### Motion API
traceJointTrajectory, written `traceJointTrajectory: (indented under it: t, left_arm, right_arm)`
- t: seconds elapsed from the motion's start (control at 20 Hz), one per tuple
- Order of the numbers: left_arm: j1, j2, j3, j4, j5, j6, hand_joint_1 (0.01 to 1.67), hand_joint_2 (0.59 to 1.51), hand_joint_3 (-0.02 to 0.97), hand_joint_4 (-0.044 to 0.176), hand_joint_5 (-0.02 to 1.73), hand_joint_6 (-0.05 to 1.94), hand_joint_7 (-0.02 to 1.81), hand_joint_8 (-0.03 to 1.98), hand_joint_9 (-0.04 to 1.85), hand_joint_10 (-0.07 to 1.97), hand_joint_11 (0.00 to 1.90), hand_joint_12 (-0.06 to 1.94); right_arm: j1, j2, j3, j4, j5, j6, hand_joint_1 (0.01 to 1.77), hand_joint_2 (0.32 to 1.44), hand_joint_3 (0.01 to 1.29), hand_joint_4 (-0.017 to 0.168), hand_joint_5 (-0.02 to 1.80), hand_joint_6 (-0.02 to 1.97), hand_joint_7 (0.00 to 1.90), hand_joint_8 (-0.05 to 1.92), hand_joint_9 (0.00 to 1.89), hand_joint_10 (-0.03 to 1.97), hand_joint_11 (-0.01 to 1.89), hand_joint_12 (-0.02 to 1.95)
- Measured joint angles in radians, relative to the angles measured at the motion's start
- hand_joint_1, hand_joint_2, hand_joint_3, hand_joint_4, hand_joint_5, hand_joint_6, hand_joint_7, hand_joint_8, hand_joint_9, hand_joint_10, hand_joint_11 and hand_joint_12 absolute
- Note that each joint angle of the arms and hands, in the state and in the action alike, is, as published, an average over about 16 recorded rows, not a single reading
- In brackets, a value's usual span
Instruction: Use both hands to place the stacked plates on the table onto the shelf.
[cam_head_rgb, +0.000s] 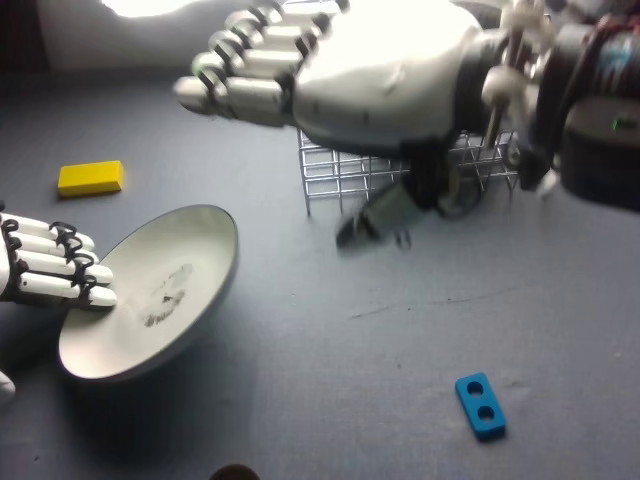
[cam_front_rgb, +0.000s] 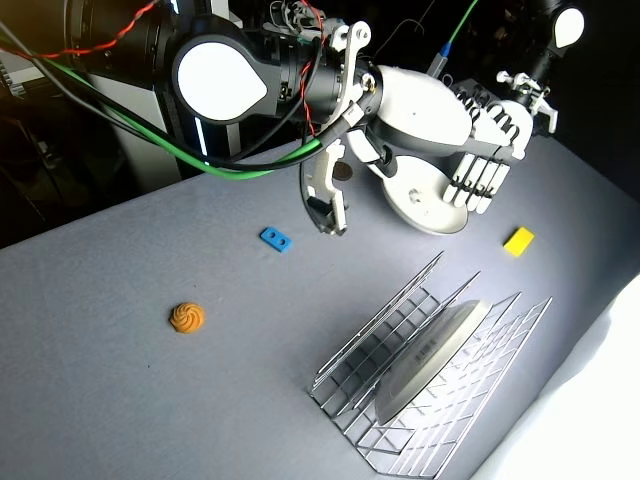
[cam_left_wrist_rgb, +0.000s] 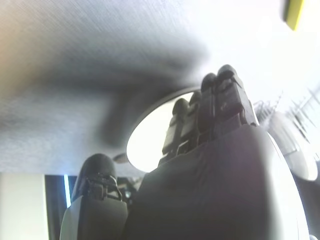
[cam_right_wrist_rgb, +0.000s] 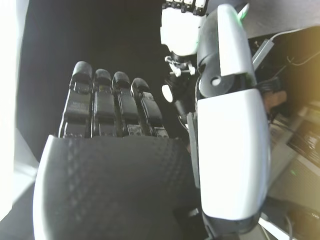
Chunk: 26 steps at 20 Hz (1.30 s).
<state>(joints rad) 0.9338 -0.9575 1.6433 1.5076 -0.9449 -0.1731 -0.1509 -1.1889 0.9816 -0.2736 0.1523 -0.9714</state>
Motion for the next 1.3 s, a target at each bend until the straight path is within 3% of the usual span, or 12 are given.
traceJointTrajectory:
  t: [0.25, 0.5, 0.75, 1.3]
  left_arm:
    - [0.021, -0.004, 0.000, -0.010, 0.012, 0.000, 0.02, 1.182, 0.016, 0.002, 0.01, 0.00, -0.01, -0.02, 0.03, 0.03, 0.02, -0.01]
    - [0.030, -0.005, 0.000, -0.015, 0.015, 0.000, 0.02, 1.178, 0.016, 0.001, 0.00, 0.00, -0.01, -0.02, 0.03, 0.03, 0.02, -0.01]
    - [0.032, -0.006, 0.000, -0.017, 0.015, 0.000, 0.02, 1.175, 0.016, 0.001, 0.00, 0.00, -0.01, -0.02, 0.03, 0.03, 0.02, -0.01]
    - [0.032, -0.006, 0.000, -0.016, 0.014, 0.000, 0.02, 1.179, 0.016, -0.002, 0.00, -0.01, -0.01, -0.02, 0.04, 0.03, 0.02, -0.01]
  right_arm:
    - [-0.046, -0.052, 0.004, 0.010, -0.016, -0.046, 1.04, 0.89, 0.02, 0.003, 0.09, 0.01, 0.06, 0.01, 0.06, 0.02, 0.02, 0.28]
    - [-0.082, -0.133, 0.045, 0.026, -0.029, -0.078, 0.95, 0.92, 0.02, 0.002, 0.11, 0.01, 0.08, 0.01, 0.08, 0.02, 0.02, 0.42]
    - [-0.108, -0.224, 0.111, 0.042, -0.034, -0.081, 0.89, 1.02, 0.02, 0.003, 0.12, 0.01, 0.12, 0.01, 0.11, 0.02, 0.02, 0.62]
    - [-0.149, -0.396, 0.286, 0.060, -0.036, -0.084, 0.78, 1.15, 0.02, 0.003, 0.11, 0.01, 0.15, 0.01, 0.14, 0.02, 0.02, 0.77]
